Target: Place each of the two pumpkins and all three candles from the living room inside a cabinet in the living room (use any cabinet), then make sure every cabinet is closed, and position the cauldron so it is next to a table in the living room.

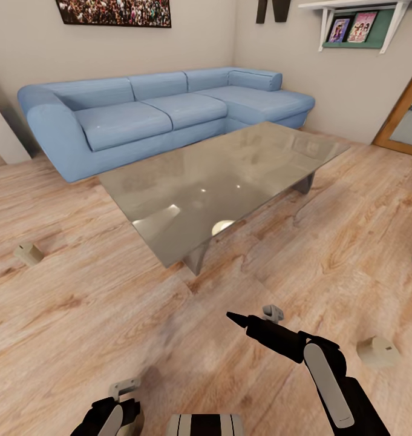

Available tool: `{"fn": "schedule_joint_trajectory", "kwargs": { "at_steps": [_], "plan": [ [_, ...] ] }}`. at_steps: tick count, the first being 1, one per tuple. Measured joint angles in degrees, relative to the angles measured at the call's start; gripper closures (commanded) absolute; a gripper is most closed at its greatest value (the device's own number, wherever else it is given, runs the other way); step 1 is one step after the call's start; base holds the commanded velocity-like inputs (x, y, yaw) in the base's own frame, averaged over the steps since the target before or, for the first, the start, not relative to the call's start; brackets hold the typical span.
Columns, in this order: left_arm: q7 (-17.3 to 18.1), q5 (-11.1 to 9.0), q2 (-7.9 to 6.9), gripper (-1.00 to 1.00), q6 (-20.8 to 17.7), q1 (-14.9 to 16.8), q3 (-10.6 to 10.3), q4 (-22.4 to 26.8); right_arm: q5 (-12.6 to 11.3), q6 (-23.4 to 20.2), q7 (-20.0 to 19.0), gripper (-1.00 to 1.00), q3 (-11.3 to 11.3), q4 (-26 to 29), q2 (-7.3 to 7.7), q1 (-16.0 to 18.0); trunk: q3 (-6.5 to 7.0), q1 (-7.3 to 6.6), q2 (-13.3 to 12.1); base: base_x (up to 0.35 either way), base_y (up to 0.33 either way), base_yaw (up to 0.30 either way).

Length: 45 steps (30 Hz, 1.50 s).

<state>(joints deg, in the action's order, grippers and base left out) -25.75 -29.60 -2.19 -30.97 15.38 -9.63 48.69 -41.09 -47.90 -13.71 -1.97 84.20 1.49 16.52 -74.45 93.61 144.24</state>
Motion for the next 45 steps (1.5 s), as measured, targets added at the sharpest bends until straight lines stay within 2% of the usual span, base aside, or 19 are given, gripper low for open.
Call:
{"fn": "schedule_joint_trajectory", "kwargs": {
  "at_steps": [5,9,15,19,23,29,32,37,45],
  "plan": [
    [0.00,0.06,0.00,-1.00,0.03,-0.01,0.05,0.00,-0.02,0.00,0.00,-1.00,0.00,0.00,0.00,0.00,0.00,0.00,0.00,0.021,0.004,0.000],
    [0.00,0.07,0.00,-1.00,0.03,-0.02,0.05,0.00,-0.07,0.00,0.00,-1.00,0.03,0.00,0.03,0.00,-0.88,0.11,0.05,0.003,0.001,0.000],
    [0.00,0.03,0.00,-1.00,0.03,0.00,0.05,0.00,-0.17,0.00,0.00,-1.00,0.04,0.00,0.04,0.00,-0.89,0.10,0.05,0.000,0.000,0.000],
    [0.00,0.00,0.00,-1.00,0.03,-0.01,0.05,0.00,-0.28,-0.04,0.00,-1.00,0.04,0.00,0.06,0.00,-1.76,0.21,0.10,0.000,0.000,0.000],
    [0.00,-0.01,0.00,-1.00,0.03,0.00,0.05,0.00,-0.37,-0.08,0.00,-1.00,0.04,0.00,0.08,0.00,-1.77,0.21,0.11,0.000,0.000,0.000],
    [0.00,-0.02,0.00,-1.00,0.03,0.00,0.05,0.00,-0.37,-0.09,0.00,-1.00,0.04,0.00,0.09,0.00,-3.09,0.36,0.18,0.000,0.000,0.000],
    [0.00,-0.02,0.00,-1.00,0.03,0.00,0.05,0.00,-0.39,-0.09,0.00,-1.00,0.04,0.00,0.09,0.00,-3.10,0.36,0.19,0.000,0.000,0.000],
    [0.00,-0.02,0.06,-1.00,0.03,0.00,0.02,0.00,-0.33,-0.06,0.00,-1.00,0.04,0.00,0.09,0.00,-4.20,0.49,0.25,0.000,0.000,0.000],
    [0.00,-0.02,0.17,-1.00,0.03,0.00,-0.04,0.00,-0.24,0.00,0.00,-1.00,0.03,0.00,0.02,0.00,-4.21,0.49,0.25,0.000,0.000,0.000]
  ]
}}
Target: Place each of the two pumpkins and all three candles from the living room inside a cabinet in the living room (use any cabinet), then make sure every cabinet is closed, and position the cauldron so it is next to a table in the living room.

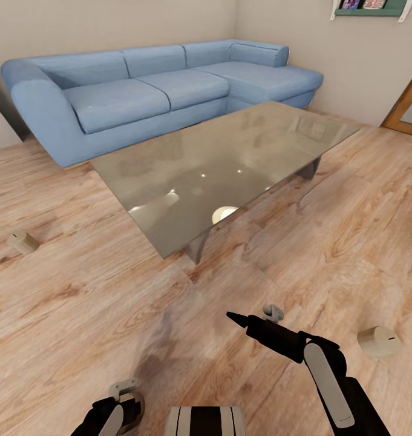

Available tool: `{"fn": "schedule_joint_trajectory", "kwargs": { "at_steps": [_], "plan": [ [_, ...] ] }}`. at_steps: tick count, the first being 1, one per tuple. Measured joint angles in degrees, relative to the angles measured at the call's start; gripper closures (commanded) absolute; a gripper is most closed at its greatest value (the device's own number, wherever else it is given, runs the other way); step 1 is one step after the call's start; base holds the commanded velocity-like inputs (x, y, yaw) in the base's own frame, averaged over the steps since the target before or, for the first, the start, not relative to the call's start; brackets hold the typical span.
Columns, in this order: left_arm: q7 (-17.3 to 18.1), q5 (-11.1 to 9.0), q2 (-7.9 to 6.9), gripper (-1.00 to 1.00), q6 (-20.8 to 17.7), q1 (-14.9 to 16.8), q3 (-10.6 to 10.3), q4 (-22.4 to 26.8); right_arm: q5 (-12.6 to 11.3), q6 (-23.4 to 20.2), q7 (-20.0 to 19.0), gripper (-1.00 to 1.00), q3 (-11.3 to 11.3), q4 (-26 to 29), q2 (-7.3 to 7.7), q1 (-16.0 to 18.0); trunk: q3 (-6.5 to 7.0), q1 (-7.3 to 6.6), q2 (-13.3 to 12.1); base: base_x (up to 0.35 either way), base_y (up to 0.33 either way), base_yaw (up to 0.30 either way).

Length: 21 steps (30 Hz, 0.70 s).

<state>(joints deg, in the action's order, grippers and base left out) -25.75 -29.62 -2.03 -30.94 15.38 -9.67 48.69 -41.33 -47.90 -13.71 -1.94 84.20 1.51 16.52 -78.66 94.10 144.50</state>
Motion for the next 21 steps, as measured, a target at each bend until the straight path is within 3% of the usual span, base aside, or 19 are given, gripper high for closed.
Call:
{"fn": "schedule_joint_trajectory", "kwargs": {
  "at_steps": [5,11,21],
  "plan": [
    [0.00,0.00,-0.01,-1.00,0.13,0.00,0.00,0.00,0.02,0.00,0.00,-1.00,-0.03,0.00,-0.02,0.00,0.00,0.00,0.00,0.000,0.000,0.000],
    [0.08,0.08,-0.02,-1.00,3.52,0.00,-0.07,0.00,0.09,0.00,0.00,-1.00,-0.04,0.00,-0.02,0.00,0.00,0.00,0.00,0.000,0.000,0.000],
    [0.09,0.09,0.01,-1.00,4.03,0.00,-0.09,-0.19,0.23,0.00,0.08,-1.00,-0.08,0.00,-0.12,0.00,0.00,0.00,0.00,0.000,0.000,0.000]
  ]
}}
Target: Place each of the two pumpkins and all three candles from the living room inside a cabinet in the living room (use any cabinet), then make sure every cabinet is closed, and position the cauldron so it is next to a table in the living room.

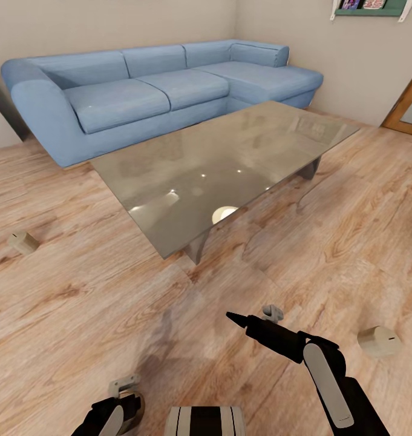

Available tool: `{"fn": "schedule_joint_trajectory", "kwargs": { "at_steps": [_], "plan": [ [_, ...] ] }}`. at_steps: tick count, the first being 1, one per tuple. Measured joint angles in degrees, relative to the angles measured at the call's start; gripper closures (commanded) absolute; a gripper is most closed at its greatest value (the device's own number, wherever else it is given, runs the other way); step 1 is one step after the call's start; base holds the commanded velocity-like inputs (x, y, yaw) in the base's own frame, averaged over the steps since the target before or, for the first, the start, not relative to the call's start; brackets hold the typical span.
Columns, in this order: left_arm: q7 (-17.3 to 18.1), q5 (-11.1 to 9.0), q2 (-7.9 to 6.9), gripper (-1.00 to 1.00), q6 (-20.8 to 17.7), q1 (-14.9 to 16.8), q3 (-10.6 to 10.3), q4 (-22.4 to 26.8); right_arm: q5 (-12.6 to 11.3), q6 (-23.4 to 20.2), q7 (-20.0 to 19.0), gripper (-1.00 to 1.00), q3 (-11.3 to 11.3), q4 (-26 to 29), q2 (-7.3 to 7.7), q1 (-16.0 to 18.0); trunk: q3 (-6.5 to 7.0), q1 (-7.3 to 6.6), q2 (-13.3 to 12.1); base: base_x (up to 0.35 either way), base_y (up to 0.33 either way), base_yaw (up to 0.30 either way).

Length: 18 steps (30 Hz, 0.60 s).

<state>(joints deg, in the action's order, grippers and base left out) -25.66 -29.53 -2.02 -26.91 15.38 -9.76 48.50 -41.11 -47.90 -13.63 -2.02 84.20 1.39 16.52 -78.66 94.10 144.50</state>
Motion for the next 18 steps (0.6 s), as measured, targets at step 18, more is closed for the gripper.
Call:
{"fn": "schedule_joint_trajectory", "kwargs": {
  "at_steps": [18],
  "plan": [
    [0.00,1.79,0.00,-1.00,3.55,0.00,-4.16,-1.37,-0.02,0.00,-0.02,-1.00,0.00,0.00,-0.01,0.00,-1.11,0.13,0.07,0.000,0.000,0.000]
  ]
}}
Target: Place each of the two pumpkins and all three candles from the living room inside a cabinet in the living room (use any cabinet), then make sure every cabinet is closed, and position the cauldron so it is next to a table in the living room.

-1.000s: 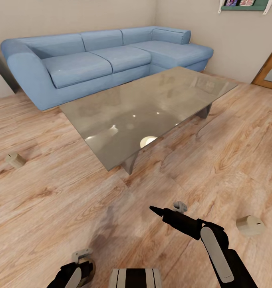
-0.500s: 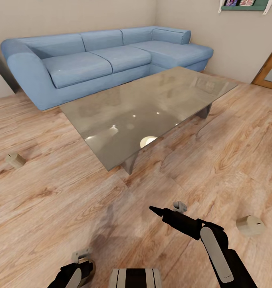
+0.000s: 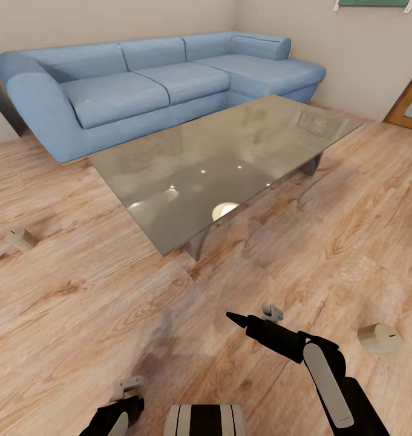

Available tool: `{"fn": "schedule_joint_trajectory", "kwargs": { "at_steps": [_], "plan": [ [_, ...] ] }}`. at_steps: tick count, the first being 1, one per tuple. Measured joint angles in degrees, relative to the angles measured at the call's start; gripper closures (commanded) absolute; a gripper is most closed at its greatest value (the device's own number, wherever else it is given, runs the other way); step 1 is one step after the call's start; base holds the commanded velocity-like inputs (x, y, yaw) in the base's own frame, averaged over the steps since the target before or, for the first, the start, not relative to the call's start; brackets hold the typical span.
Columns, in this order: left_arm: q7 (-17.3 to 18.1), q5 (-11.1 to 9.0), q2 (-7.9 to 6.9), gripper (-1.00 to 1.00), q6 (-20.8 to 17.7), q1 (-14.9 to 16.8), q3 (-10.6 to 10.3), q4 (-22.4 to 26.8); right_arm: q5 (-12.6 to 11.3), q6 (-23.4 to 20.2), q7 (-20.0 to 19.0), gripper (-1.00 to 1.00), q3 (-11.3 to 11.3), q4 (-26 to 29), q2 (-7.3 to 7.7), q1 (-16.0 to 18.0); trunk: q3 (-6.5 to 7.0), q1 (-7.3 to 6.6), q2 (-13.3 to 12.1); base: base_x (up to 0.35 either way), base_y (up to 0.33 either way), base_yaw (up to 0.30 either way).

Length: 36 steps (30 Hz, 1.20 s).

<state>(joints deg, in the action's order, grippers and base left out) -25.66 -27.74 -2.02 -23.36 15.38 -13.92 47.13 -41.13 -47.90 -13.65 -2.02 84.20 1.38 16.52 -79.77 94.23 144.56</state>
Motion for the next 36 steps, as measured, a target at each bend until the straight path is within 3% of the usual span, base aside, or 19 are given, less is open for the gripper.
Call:
{"fn": "schedule_joint_trajectory", "kwargs": {
  "at_steps": [5,17,21,36],
  "plan": [
    [0.00,-0.03,-0.03,-1.00,0.06,0.00,-0.05,-0.01,0.02,0.00,0.01,-1.00,0.00,0.00,0.02,0.00,-0.66,0.08,0.04,0.000,0.000,0.000],
    [0.00,-0.03,-0.09,-1.00,0.07,0.00,-0.06,-0.02,0.08,0.00,0.01,-1.00,0.00,0.00,-0.05,0.00,-0.66,0.08,0.04,0.000,0.000,0.000],
    [-1.03,1.26,-0.08,-1.00,-0.33,0.03,0.03,0.66,0.09,0.00,0.00,-1.00,0.00,0.00,-0.06,0.00,-1.54,0.17,0.10,0.000,0.000,0.000],
    [-0.99,1.22,-0.16,-1.00,-0.35,0.03,0.07,0.67,0.06,0.00,0.01,-1.00,0.00,0.00,-0.03,0.00,-1.54,0.16,0.10,0.000,0.000,0.000]
  ]
}}
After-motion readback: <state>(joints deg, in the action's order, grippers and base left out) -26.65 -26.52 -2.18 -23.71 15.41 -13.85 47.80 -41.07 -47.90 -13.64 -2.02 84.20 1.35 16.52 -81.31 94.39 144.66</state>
